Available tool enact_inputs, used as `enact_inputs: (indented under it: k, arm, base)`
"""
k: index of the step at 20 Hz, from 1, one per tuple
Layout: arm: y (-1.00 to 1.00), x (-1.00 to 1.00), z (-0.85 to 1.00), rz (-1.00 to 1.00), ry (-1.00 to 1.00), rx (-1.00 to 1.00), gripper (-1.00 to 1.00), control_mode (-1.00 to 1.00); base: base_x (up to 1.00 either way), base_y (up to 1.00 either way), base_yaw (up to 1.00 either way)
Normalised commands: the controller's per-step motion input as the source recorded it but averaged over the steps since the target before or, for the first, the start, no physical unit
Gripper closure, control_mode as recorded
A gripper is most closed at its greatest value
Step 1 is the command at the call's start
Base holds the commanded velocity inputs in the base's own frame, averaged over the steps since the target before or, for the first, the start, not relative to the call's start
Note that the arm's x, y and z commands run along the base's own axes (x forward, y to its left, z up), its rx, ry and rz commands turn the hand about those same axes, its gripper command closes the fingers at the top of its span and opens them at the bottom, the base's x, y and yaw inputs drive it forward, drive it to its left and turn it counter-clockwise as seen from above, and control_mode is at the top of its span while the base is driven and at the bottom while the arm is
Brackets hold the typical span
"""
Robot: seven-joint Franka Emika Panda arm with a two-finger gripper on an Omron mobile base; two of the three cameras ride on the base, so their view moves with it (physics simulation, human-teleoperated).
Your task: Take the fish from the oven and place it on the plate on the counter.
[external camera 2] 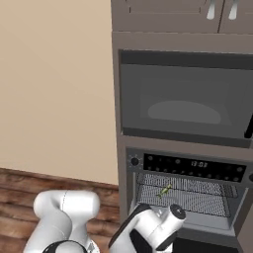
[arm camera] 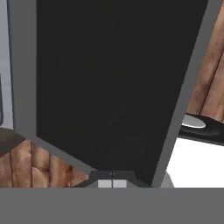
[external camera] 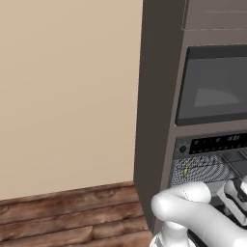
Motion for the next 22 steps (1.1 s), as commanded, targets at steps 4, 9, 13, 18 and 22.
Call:
enact_inputs:
  k: [4, 9, 13, 18, 22]
  arm:
    - [-0.27, -0.04, 0.14, 0.02, -0.73, 0.13, 1.00, -1.00]
    - [-0.06, 0.08, 0.07, 0.03, -0.60, 0.10, 1.00, -1.00]
    - [-0.47, 0.33, 0.00, 0.29, -0.25, 0.00, 1.00, -1.00]
    - [-0.63, 0.20, 0.00, 0.32, -0.16, -0.05, 1.00, -1.00]
    - [-0.40, 0.26, 0.00, 0.31, -0.14, -0.25, 1.00, -1.00]
  base:
    - [0.00, 0.00, 0.00]
    - [0.00, 0.00, 0.00]
    - [0.00, 0.00, 0.00]
    - [0.00, 0.00, 0.00]
    - [0.00, 0.00, 0.00]
